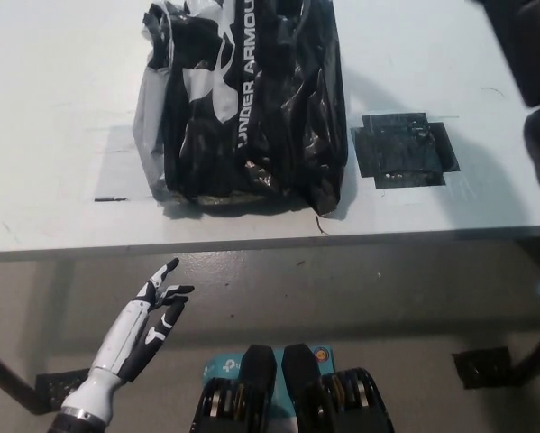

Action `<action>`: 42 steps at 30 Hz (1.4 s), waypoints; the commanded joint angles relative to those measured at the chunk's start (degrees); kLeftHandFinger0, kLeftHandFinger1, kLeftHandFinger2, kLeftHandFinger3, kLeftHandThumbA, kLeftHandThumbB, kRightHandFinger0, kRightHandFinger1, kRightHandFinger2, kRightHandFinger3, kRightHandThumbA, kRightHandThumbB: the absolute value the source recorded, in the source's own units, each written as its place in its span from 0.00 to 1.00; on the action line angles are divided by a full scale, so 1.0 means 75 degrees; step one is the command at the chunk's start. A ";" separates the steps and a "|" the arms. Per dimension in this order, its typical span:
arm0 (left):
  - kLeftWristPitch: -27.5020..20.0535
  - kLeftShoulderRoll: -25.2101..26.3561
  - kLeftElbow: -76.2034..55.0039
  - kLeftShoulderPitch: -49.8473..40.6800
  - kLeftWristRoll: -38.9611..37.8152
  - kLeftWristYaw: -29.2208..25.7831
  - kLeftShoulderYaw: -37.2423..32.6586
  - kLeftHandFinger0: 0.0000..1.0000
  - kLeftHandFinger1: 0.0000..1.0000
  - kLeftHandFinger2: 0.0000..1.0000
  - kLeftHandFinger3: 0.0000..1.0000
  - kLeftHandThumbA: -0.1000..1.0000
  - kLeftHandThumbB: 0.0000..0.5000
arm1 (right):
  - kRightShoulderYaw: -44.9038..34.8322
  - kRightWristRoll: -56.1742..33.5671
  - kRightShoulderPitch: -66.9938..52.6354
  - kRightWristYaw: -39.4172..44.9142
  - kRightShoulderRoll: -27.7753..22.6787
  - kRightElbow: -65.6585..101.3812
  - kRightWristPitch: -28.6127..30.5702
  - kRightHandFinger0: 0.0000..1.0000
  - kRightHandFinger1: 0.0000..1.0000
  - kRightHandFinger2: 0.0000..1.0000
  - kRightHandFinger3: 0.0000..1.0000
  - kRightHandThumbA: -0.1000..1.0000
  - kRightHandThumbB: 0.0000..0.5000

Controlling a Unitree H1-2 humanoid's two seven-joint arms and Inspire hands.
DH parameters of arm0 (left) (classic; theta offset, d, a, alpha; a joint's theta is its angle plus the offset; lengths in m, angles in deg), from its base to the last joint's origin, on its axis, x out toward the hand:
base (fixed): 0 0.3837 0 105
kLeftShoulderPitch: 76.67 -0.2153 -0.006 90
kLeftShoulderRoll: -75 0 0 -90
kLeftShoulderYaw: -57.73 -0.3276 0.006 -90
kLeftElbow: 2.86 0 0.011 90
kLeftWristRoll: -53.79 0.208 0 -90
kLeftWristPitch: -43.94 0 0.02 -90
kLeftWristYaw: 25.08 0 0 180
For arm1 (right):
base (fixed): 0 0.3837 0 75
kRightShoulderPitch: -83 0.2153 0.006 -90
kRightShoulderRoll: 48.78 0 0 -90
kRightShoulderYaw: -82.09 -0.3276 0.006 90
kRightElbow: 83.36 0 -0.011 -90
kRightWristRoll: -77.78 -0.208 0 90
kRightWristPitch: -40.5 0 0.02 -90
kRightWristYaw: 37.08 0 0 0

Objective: The robot uses its right hand to pick up a bag of coffee beans and puts it in the black plastic bag, then the robot grabs the top of the bag and lifts it.

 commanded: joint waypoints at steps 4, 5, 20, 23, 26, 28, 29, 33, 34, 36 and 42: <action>-0.0391 0.0060 -0.0030 -0.0026 -0.0051 -0.0091 -0.0001 0.84 0.74 0.76 1.00 1.00 0.25 | -0.0512 -0.0310 0.0500 0.0359 -0.0672 0.1019 -0.0343 1.00 1.00 1.00 1.00 1.00 0.96; -0.0349 0.0058 -0.0052 -0.0031 -0.0057 -0.0080 0.0000 0.84 0.74 0.76 1.00 1.00 0.25 | -0.0605 -0.0365 0.0454 0.0371 -0.0778 0.1276 -0.0343 1.00 1.00 1.00 1.00 1.00 0.91; 0.0048 0.0074 0.0151 0.1081 -0.0705 -0.0083 0.0469 0.95 1.00 1.00 1.00 1.00 0.41 | -0.2439 -0.2519 -0.3674 -0.0821 -0.3784 1.0317 -0.0343 1.00 1.00 1.00 1.00 1.00 0.88; 0.0079 0.0101 0.0196 0.1234 -0.0939 -0.0005 0.0552 1.00 1.00 1.00 1.00 1.00 0.41 | -0.2994 -0.4011 -0.5117 -0.1735 -0.4358 1.1653 -0.0343 1.00 1.00 1.00 1.00 1.00 0.83; 0.0139 0.0099 0.0190 0.1303 -0.1117 0.0071 0.0591 1.00 1.00 1.00 1.00 1.00 0.47 | -0.3695 -0.5149 -0.6645 -0.2349 -0.4377 1.2731 -0.0343 1.00 1.00 1.00 1.00 0.95 0.84; 0.0098 0.0105 0.0207 0.1336 -0.1145 0.0065 0.0608 1.00 1.00 1.00 1.00 1.00 0.47 | -0.4219 -0.5185 -0.7673 -0.2193 -0.4207 1.3311 -0.0343 1.00 1.00 1.00 1.00 0.99 0.85; 0.0037 0.0125 0.0245 0.1349 -0.1104 0.0044 0.0604 1.00 1.00 1.00 1.00 1.00 0.43 | -0.4524 -0.5050 -0.8260 -0.1996 -0.3907 1.3614 -0.0343 1.00 1.00 1.00 1.00 1.00 0.83; 0.0075 0.0140 0.0200 0.1282 -0.1069 0.0065 0.0582 1.00 1.00 1.00 1.00 1.00 0.44 | -0.4668 -0.4238 -1.0018 -0.1641 -0.2418 1.4199 0.0313 1.00 1.00 1.00 1.00 1.00 0.92; 0.0070 0.0133 0.0183 0.1197 -0.1089 0.0077 0.0577 1.00 1.00 1.00 1.00 1.00 0.44 | -0.4405 -0.3979 -1.0652 -0.1681 -0.2082 1.4204 0.0856 1.00 1.00 1.00 1.00 1.00 0.96; 0.0062 0.0146 0.0095 0.0931 -0.1140 0.0104 0.0587 1.00 1.00 1.00 1.00 1.00 0.44 | -0.3942 -0.3558 -1.1523 -0.1815 -0.1543 1.4204 0.1540 1.00 1.00 1.00 1.00 1.00 1.00; -0.0055 0.0168 -0.0019 0.0422 -0.1064 0.0063 0.0586 1.00 1.00 1.00 1.00 1.00 0.37 | -0.3167 -0.2571 -1.2677 -0.1640 -0.0136 1.4137 0.2085 1.00 1.00 1.00 1.00 1.00 0.94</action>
